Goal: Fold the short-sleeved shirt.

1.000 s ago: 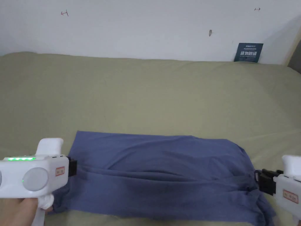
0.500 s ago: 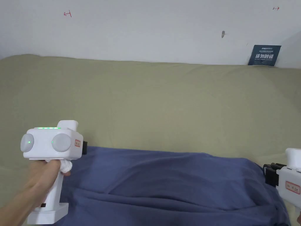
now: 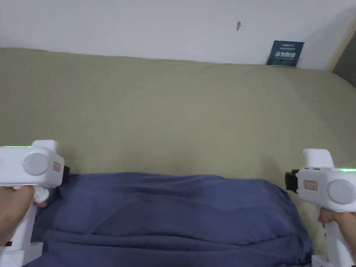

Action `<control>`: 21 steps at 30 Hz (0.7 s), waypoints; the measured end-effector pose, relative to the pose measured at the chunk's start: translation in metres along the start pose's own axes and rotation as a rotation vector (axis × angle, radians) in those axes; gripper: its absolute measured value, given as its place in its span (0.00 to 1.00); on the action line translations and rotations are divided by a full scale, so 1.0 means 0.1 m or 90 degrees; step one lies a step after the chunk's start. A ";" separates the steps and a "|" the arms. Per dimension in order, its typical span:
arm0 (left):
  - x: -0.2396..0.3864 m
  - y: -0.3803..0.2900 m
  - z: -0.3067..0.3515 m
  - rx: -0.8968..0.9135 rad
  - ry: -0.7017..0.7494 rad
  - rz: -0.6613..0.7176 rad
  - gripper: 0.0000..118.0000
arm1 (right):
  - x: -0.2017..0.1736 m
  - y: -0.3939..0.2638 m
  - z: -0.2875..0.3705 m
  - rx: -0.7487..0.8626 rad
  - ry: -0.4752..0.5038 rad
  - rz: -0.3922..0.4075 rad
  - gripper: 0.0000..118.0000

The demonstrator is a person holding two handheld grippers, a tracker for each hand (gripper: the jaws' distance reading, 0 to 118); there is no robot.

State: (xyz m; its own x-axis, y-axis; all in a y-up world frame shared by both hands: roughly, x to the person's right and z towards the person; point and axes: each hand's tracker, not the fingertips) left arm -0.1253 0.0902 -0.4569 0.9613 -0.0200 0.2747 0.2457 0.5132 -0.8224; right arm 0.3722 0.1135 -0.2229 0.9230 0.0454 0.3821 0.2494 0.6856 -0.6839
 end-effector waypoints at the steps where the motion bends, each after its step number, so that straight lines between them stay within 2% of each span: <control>1: 0.02 -0.01 -0.01 -0.003 0.000 -0.009 0.02 | 0.04 0.04 -0.04 -0.006 0.000 -0.004 0.01; 2: 0.04 -0.02 -0.01 -0.003 0.002 -0.013 0.02 | 0.07 0.08 -0.09 -0.014 0.002 -0.008 0.07; 3: 0.00 -0.02 -0.03 -0.003 0.001 -0.011 0.02 | 0.09 0.11 -0.14 -0.022 0.003 -0.013 0.31; 5: 0.00 -0.01 -0.02 -0.004 -0.002 -0.005 0.02 | 0.13 0.13 -0.23 -0.063 0.028 -0.033 0.93; 6: 0.01 -0.01 -0.03 -0.006 -0.004 -0.007 0.02 | 0.16 0.14 -0.33 -0.097 0.040 -0.042 0.98; 8: -0.01 -0.01 -0.04 -0.008 -0.004 -0.014 0.02 | 0.15 0.09 -0.49 -0.153 0.044 -0.045 0.84; 9: 0.00 -0.01 -0.04 -0.009 -0.004 -0.014 0.02 | 0.15 0.07 -0.52 -0.132 0.054 -0.043 0.78; 10: 0.01 -0.01 -0.04 -0.009 -0.003 -0.012 0.02 | 0.14 0.06 -0.58 -0.159 0.041 -0.038 0.71; 12: 0.00 -0.01 -0.06 -0.009 0.000 -0.014 0.02 | 0.10 0.00 -0.66 -0.184 0.026 -0.028 0.62; 13: 0.01 -0.01 -0.06 -0.009 0.002 -0.016 0.02 | 0.09 -0.03 -0.68 -0.187 0.029 -0.022 0.48; 14: 0.01 -0.02 -0.05 -0.007 0.004 -0.019 0.02 | 0.07 -0.06 -0.67 -0.176 0.023 -0.017 0.19; 15: -0.01 -0.02 -0.05 -0.004 0.005 -0.020 0.02 | 0.06 -0.05 -0.63 -0.166 0.023 -0.018 0.07; 16: -0.01 -0.02 -0.05 -0.001 0.005 -0.022 0.02 | 0.05 -0.04 -0.55 -0.153 0.032 -0.013 0.02; 18: -0.03 -0.04 -0.01 0.008 0.003 -0.024 0.02 | 0.02 -0.01 -0.43 -0.119 0.067 0.002 0.02; 19: -0.06 -0.04 0.01 0.013 0.002 -0.022 0.02 | -0.02 0.00 -0.37 -0.120 0.048 -0.004 0.02; 21: -0.10 -0.05 0.10 0.025 0.002 -0.017 0.02 | -0.03 0.04 -0.24 -0.102 0.053 0.011 0.02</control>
State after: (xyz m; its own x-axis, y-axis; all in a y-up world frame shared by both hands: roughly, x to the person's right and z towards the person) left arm -0.1373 0.0965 -0.4500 0.9549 -0.0368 0.2948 0.2664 0.5451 -0.7949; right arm 0.3771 0.0985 -0.2418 0.9468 -0.0085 0.3216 0.2708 0.5608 -0.7824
